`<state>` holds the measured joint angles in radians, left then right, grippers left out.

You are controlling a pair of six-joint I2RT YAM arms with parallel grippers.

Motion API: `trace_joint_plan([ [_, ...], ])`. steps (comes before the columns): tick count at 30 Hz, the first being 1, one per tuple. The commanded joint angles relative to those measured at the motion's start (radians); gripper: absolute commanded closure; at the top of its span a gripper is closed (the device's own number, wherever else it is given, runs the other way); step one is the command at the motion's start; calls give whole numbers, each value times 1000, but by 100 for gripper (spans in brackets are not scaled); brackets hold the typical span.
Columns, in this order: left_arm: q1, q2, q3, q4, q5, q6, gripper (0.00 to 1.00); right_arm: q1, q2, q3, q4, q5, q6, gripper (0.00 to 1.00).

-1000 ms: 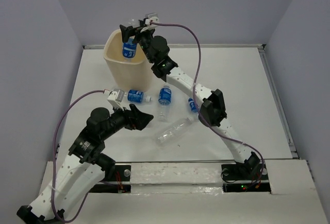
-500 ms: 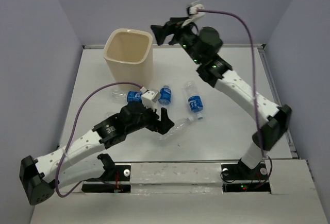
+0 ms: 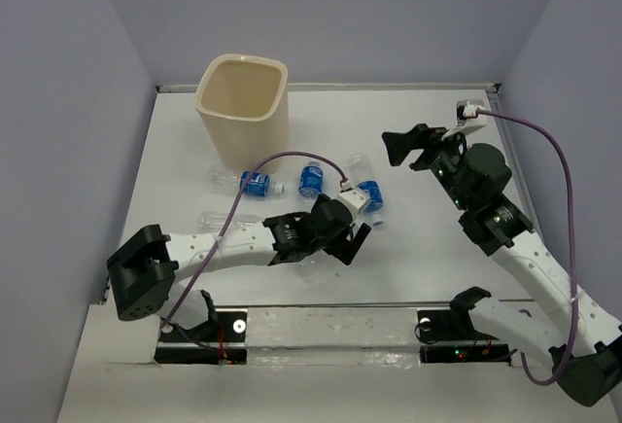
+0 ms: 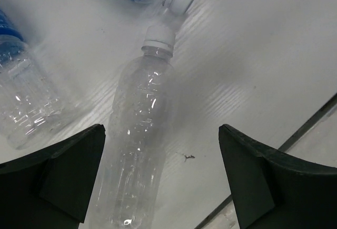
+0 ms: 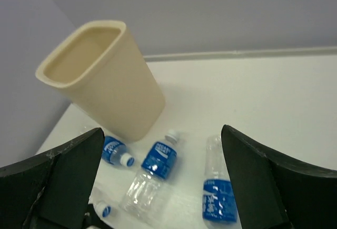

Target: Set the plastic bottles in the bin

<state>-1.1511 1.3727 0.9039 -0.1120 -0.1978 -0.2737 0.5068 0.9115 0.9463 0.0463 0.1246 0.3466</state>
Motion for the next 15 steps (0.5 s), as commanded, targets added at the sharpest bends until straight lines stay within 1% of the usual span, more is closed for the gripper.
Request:
trace_joint_plan([
  [1,-2,101,49,35,-39,60,1,-5,-94,-40,-123,35,20,2],
  [4,-2,187,67,31,-41,59,1,-5,-129,-60,-186,50,19,1],
  [6,-2,248,93,18,-93,59,1,-5,-163,-81,-204,47,23,1],
  [9,-2,318,130,11,-106,73,1,-5,-184,-113,-214,43,29,1],
  [11,-2,345,147,12,-92,79,6,-5,-178,-124,-218,43,25,0],
  [12,-2,364,159,5,-86,80,13,-5,-156,-126,-226,49,19,0],
  [14,-2,353,161,12,-74,70,24,-5,-103,-124,-246,49,9,0],
  [15,-4,335,153,15,-75,65,25,-16,-85,-123,-249,41,3,0],
])
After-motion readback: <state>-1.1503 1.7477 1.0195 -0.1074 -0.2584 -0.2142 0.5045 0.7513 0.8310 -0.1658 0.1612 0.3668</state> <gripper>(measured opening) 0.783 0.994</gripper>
